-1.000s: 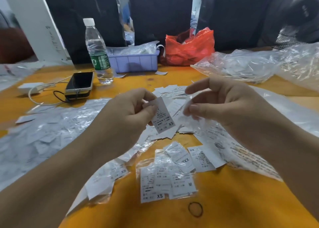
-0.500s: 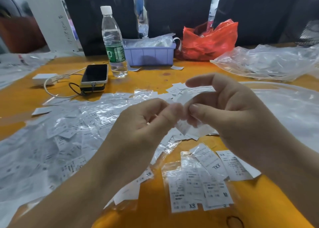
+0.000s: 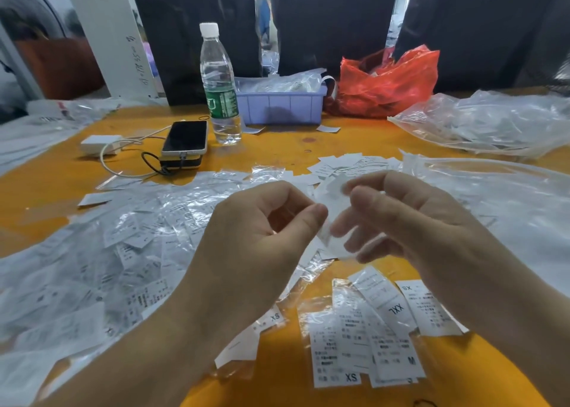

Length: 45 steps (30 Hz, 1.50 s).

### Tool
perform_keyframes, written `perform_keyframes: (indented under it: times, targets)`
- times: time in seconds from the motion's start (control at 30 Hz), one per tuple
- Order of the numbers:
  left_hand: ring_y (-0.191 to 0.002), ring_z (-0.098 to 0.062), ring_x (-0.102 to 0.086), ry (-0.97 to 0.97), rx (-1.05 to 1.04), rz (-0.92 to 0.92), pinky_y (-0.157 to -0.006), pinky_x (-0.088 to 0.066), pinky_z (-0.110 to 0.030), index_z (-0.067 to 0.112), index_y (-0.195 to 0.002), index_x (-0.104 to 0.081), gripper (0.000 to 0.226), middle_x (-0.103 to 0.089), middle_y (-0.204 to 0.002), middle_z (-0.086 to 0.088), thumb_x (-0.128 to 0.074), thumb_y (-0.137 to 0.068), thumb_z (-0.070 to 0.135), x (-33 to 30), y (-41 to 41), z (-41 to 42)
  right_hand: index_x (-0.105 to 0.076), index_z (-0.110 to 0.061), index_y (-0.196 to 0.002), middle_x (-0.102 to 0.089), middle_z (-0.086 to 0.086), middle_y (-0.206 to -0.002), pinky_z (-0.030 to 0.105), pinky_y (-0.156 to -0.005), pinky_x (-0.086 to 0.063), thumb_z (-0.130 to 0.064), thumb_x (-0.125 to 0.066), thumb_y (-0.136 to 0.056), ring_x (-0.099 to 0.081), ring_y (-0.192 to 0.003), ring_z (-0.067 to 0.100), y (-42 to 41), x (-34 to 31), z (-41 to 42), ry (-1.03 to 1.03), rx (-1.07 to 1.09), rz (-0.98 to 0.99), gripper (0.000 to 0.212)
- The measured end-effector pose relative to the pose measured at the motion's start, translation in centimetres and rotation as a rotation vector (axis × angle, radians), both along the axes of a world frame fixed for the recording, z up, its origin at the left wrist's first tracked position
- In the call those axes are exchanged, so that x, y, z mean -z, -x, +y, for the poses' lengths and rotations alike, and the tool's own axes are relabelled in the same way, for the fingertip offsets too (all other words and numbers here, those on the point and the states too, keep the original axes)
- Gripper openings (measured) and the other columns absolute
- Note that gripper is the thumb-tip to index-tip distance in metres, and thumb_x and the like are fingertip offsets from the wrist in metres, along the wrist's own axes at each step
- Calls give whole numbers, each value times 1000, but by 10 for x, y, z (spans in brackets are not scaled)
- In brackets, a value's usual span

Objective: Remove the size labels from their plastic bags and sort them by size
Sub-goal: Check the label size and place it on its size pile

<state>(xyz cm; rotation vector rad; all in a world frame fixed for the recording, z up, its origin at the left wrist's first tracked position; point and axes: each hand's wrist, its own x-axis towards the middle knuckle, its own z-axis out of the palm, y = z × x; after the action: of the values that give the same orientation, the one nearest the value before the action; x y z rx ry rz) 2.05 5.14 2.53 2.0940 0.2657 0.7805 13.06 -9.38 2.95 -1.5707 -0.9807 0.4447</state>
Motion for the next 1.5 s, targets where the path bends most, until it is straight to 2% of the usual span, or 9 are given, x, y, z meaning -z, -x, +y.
perform_keyframes:
  times: [0.07, 0.17, 0.33, 0.47, 0.53, 0.77, 0.9, 1.3, 1.5]
  targets:
    - [-65, -11, -63, 70, 10, -3, -57, -51, -23, 27, -75, -71, 17, -67, -68, 6, -67, -81, 42, 0, 0, 1, -69, -33, -91, -73, -4, -83, 30, -67, -53, -53, -71, -72, -69, -75, 9, 2, 2, 0, 27, 6, -45, 27]
    - [-65, -14, -63, 149, 26, 0, -59, -53, -27, 33, -82, -71, 24, -69, -70, 2, -64, -71, 53, -1, 1, 4, -73, -27, -80, -71, -2, -70, 22, -62, -52, -28, -73, -84, -66, -64, 7, 1, 4, 1, -3, 20, -77, 4]
    - [-67, -4, -63, 221, 121, 53, -59, -48, -12, 37, -85, -71, 28, -70, -77, 6, -67, -72, 61, -2, 1, 10, -73, -25, -76, -67, 0, -62, 22, -60, -52, -36, -75, -77, -61, -57, 9, 0, 3, -1, -19, -17, -50, 12]
    - [-69, -2, -63, 244, 267, 75, -60, -46, -10, 31, -86, -74, 16, -71, -76, 7, -66, -79, 42, -2, -1, 5, -74, -24, -79, -66, 1, -62, 23, -58, -49, -43, -72, -72, -59, -59, 11, -3, 6, -3, 24, -112, -26, 20]
    - [-67, -3, -63, 267, 243, 32, -59, -46, -10, 28, -83, -74, 13, -71, -73, 6, -64, -80, 35, -2, -1, 5, -75, -24, -83, -67, 3, -65, 24, -60, -49, -40, -72, -74, -61, -62, 14, -4, 6, -4, 59, -148, 7, 19]
    - [-65, -5, -61, 426, 151, -1, -61, -50, -22, 29, -79, -76, 13, -73, -76, 0, -73, -77, 42, -3, -1, 11, -73, -16, -75, -66, 4, -61, 21, -56, -50, -32, -67, -75, -59, -57, 14, -7, 2, -5, 19, -109, 59, 18]
    - [-66, -7, -63, 413, 158, -8, -60, -51, -19, 31, -78, -76, 10, -72, -73, 3, -67, -75, 36, -3, 0, 10, -73, -12, -70, -63, 6, -59, 23, -53, -49, -29, -69, -71, -55, -55, 16, -8, 0, -6, -58, -61, 121, 18]
    - [-62, -4, -60, 332, 243, 123, -61, -49, -13, 25, -72, -74, 11, -67, -66, 4, -62, -73, 26, -1, 0, 9, -70, -20, -68, -61, 4, -65, 27, -51, -47, -20, -63, -72, -56, -58, 15, -13, 1, -8, -148, 78, 180, 8]
    - [-66, -2, -60, 297, 284, 181, -63, -47, -13, 23, -77, -74, 28, -69, -71, 5, -65, -74, 49, -1, 0, 8, -69, -19, -68, -61, 4, -63, 27, -53, -48, -21, -65, -72, -57, -58, 16, -12, 2, -8, -103, 30, 140, 6]
